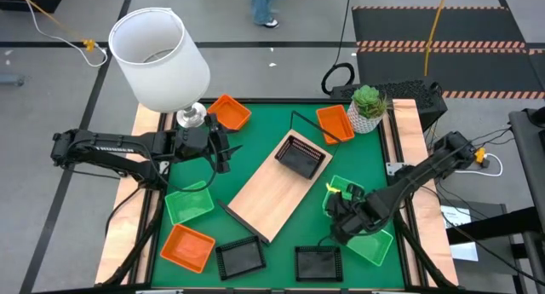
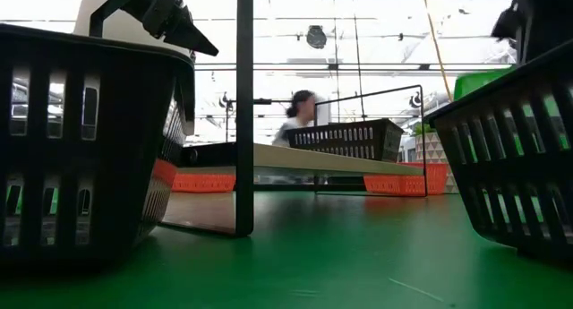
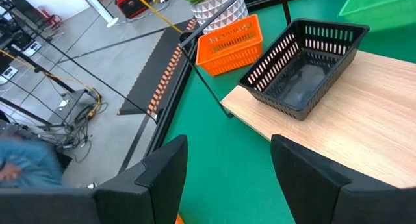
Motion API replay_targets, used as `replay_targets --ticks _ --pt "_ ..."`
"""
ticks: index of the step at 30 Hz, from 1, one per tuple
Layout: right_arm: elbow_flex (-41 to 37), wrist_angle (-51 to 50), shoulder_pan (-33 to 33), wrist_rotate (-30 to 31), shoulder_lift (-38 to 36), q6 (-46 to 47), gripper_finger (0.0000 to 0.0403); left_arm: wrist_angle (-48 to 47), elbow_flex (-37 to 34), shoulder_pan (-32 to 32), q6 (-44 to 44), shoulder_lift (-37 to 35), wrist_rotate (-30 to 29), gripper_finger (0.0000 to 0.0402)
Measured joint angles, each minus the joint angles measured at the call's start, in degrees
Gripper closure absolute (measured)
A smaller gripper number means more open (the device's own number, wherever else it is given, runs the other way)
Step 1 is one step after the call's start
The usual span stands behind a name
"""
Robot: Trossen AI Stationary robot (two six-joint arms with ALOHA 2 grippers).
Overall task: Stack baskets on shelf by color
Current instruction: Put the top right green bin on the shelf
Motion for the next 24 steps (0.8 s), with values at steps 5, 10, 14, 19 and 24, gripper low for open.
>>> replay_targets --ticks 5,10,14,19,24 --pt "6.61 -6.08 1.86 0.21 0.0 -1.3 0.0399 0.14 0.0 0.02 -0.02 0.0 0.0 0.0179" --pt "13.03 -8.92 3.76 4.22 0.0 -7.57 0.04 0.18 -0.01 0.01 -0.02 -0.02 0.0 0.0179" --pt "17.18 -9.23 4.5 8.48 0.0 -14.78 0.04 0.18 0.0 0.01 -0.04 0.0 0.0 0.0179" --pt "20.4 -9.13 4.55 12.39 0.0 -25.45 0.04 0.18 0.0 0.01 -0.07 0.0 0.0 0.0179" --pt "20.92 -7.09 3.69 14.03 0.0 -40.17 0.0399 0.18 -0.02 0.0 -0.09 0.0 0.0 0.0179"
